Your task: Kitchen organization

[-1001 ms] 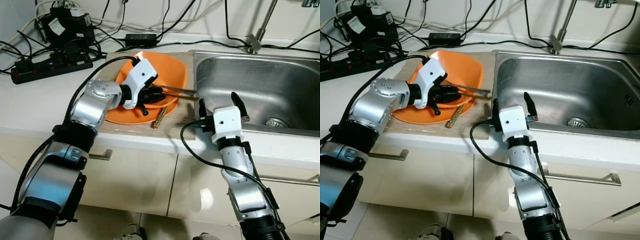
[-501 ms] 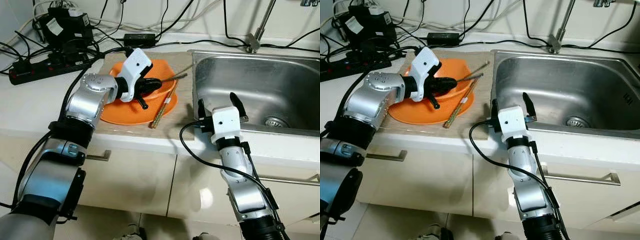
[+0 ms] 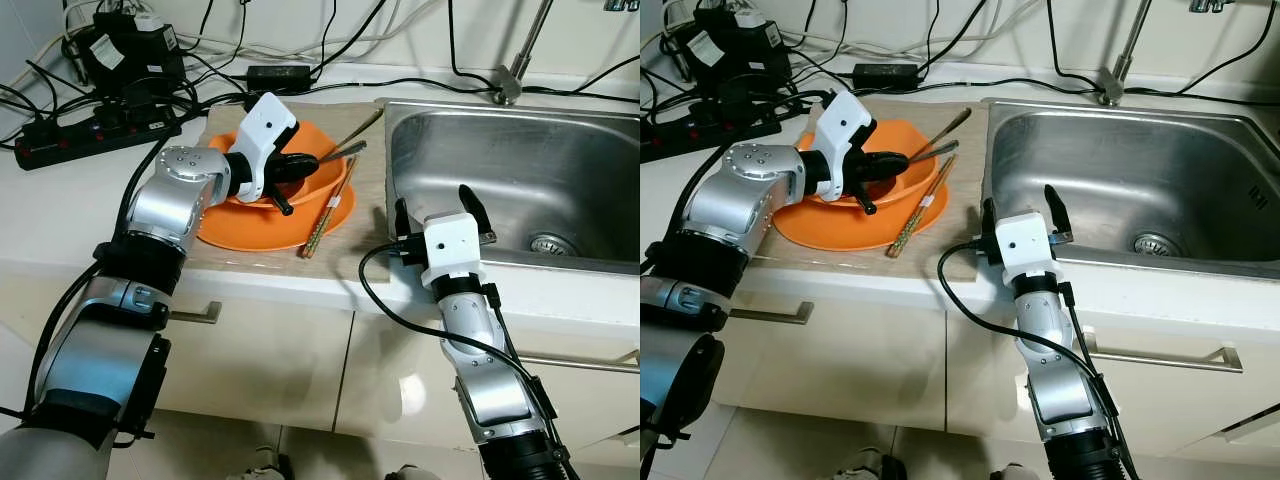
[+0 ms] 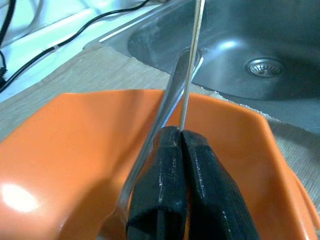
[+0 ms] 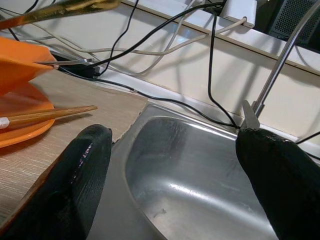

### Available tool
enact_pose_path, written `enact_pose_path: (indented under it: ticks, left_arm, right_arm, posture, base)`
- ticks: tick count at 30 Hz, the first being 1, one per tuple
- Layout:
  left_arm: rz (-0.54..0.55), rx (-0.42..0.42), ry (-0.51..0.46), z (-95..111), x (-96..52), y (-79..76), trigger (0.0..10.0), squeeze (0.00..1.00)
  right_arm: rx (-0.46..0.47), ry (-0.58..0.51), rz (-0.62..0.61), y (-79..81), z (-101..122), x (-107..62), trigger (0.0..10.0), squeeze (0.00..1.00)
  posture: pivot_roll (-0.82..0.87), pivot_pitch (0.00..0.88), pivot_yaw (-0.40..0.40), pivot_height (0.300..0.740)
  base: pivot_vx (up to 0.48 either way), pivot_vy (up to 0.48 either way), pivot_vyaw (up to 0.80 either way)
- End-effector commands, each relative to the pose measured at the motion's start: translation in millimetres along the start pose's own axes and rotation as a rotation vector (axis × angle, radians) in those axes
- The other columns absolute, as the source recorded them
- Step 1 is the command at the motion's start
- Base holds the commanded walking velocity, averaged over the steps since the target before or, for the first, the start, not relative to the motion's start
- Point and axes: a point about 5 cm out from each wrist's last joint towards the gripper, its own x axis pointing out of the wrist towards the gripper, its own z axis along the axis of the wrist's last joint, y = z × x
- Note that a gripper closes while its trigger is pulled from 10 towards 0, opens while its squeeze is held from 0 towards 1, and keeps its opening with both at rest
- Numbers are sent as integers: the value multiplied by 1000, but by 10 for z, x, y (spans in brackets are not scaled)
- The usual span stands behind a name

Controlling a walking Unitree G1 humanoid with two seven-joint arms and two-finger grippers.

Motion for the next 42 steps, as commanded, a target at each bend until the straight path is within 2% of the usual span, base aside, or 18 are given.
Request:
enact_pose_path:
  ticks: [1,15,20,26,32,36,39,40,42]
  left_arm:
    - [24,9,-21,105,-47,62,0,0]
    - [42,37,-149,422,-120,31,0,0]
    - [33,52,-190,548,-159,0,0,0]
    - [5,57,-201,567,-167,-69,0,0]
    - [-21,69,-202,577,-188,-114,0,0]
    - [-17,68,-197,563,-195,-100,0,0]
    - [-10,65,-190,541,-204,-86,0,0]
    - [-10,65,-190,541,-204,-86,0,0]
    - [-4,61,-184,514,-206,-67,0,0]
  right_arm:
    - [-1,-9,-1,-15,31,13,10000,0]
    - [29,-19,38,16,75,141,10000,0]
    - [61,-22,30,-5,113,246,10000,0]
    - [115,-28,5,-78,157,382,10000,0]
    - [258,-83,53,-92,358,603,10000,0]
    - [327,-91,88,-77,440,653,10000,0]
    - [415,-81,140,-41,479,679,10000,0]
    - [415,-81,140,-41,479,679,10000,0]
    - [522,-50,202,8,484,682,10000,0]
  posture:
    - [-13,17,37,707]
    - [-4,15,38,707]
    - [-4,12,41,707]
    - [-5,5,45,707]
    - [3,0,45,707]
    - [3,0,45,707]
    - [6,0,43,707]
    - [6,0,43,707]
    - [6,0,44,707]
  base:
    - [0,0,0]
    - [0,0,0]
    - [0,0,0]
    - [0,0,0]
    - [0,0,0]
    - [0,0,0]
    - [0,0,0]
    - [0,0,0]
    - [0,0,0]
